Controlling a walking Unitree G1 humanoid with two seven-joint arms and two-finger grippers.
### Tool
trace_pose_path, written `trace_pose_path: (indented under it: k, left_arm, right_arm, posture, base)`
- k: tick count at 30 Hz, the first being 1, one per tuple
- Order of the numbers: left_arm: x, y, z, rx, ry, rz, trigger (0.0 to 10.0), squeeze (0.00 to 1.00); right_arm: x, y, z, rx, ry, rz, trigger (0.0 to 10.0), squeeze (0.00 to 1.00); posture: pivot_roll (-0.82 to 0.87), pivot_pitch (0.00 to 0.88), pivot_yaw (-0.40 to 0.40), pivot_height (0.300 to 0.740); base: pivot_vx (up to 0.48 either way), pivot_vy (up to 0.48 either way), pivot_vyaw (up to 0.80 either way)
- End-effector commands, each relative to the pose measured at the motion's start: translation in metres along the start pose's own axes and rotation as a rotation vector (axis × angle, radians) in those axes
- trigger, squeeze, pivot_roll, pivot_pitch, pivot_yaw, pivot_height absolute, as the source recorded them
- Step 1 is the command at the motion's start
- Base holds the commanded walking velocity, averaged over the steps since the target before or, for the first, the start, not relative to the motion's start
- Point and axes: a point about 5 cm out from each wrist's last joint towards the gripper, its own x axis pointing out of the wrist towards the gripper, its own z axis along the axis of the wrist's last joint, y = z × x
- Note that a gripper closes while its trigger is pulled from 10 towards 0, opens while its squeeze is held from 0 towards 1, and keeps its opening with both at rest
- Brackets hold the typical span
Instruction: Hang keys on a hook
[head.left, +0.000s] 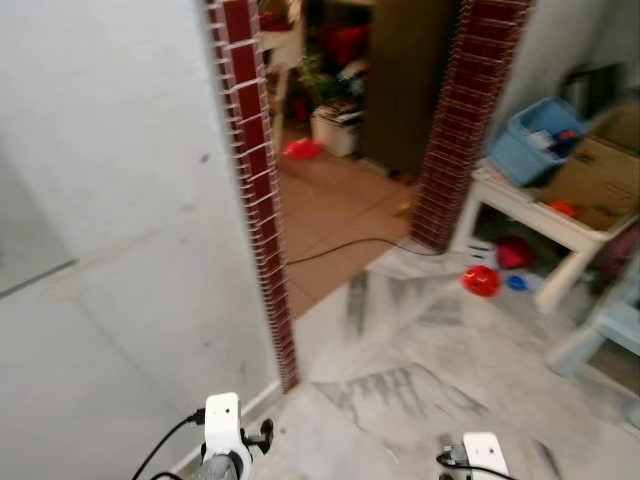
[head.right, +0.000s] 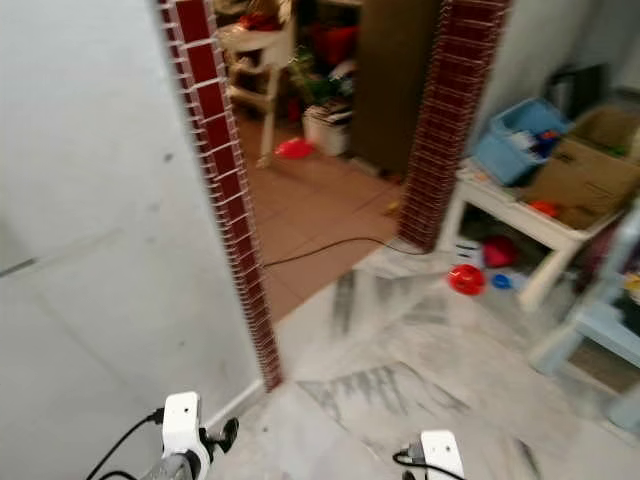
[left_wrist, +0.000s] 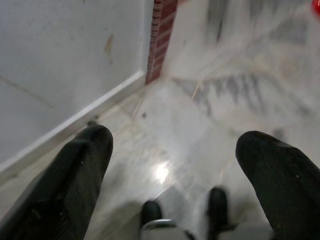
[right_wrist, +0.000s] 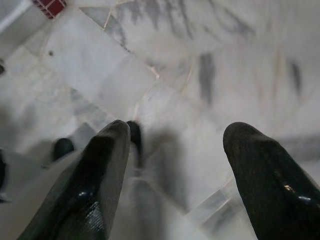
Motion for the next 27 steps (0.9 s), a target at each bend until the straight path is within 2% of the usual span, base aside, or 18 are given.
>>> trace_pose_path:
  k: [1, 27]
  left_arm:
    - [0.0012, -0.0014, 0.0039, 0.002, -0.013, -0.002, 10.0, 0.00]
    - [0.0009, 0.0014, 0.0033, 0.020, -0.006, 0.005, 10.0, 0.00]
  right_arm:
    - [-0.0001, -0.0015, -0.0002, 0.002, 0.003, -0.006, 10.0, 0.00]
    - [-0.0004, -0.0025, -0.0009, 0.018, 0.004, -0.014, 10.0, 0.00]
  posture:
    - [-0.02, 0.000, 0.029, 0.740]
    - [-0.01, 0.000, 0.031, 0.740]
  base:
    - [0.000, 0.000, -0.75]
    - [0.000, 0.000, -0.74]
